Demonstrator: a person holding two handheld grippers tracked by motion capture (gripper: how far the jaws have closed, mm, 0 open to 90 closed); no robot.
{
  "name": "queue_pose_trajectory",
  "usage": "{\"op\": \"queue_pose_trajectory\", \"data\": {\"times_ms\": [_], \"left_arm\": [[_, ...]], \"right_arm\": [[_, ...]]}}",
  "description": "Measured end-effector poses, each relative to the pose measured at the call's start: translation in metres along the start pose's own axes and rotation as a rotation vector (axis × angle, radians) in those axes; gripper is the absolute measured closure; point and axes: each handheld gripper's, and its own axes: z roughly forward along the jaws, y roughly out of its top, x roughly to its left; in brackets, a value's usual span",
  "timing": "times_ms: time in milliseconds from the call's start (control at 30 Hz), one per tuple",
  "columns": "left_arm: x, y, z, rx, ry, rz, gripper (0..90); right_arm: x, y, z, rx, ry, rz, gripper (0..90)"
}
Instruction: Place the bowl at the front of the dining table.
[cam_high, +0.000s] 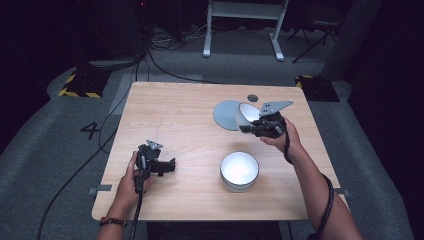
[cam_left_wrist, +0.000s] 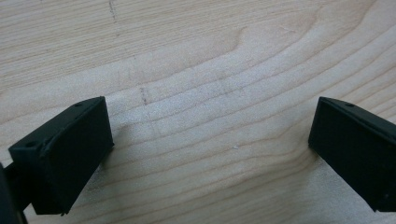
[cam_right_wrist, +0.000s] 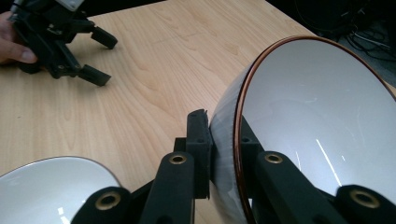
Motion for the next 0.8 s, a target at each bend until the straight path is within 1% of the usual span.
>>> {"op": "queue_pose_trajectory", "data": {"times_ms": [167,233,333,400,433,500,533,633,700,733,767,800], "left_arm": [[0.000,0.000,0.000,0.001,-0.001,-0.001,0.0],[0.000,0.000,0.000,0.001,-0.001,0.000,0.0],[0.000,0.000,0.000,0.001,-0.001,-0.001,0.0],[0.000,0.000,0.000,0.001,-0.001,-0.001,0.0],[0.000,0.000,0.000,0.001,-0.002,0.000,0.0],[0.000,0.000,0.000,0.001,-0.001,-0.001,0.0],[0.000,0.000,0.000,0.001,-0.002,-0.001,0.0],[0.000,0.000,0.000,0.001,0.000,0.001,0.0],[0.000,0.000,0.000,0.002,-0.002,0.000,0.0],[0.000,0.000,0.000,0.001,0.000,0.000,0.0],[0.000,0.000,0.000,0.002,-0.001,0.000,0.0],[0.000,0.000,0.000,0.001,0.000,0.001,0.0]], "right_arm": [[-0.011,0.000,0.010,0.016,-0.016,0.009,82.2],[-0.012,0.000,0.012,0.021,-0.020,0.012,82.3],[-0.019,0.000,0.021,0.030,-0.008,0.016,82.3],[-0.022,-0.001,0.026,0.045,-0.018,0.023,82.3],[-0.024,-0.001,0.029,0.048,-0.019,0.015,82.3],[-0.026,-0.001,0.034,0.066,-0.025,0.017,82.3],[-0.028,0.000,0.039,0.069,-0.025,0.019,82.3],[-0.031,-0.001,0.043,0.069,-0.031,0.025,82.4],[-0.036,-0.002,0.049,0.064,-0.025,0.043,82.4],[-0.038,-0.003,0.055,0.081,-0.034,0.039,82.4],[-0.038,-0.003,0.055,0.081,-0.034,0.039,82.4],[-0.042,-0.003,0.060,0.084,-0.035,0.045,82.4]]}}
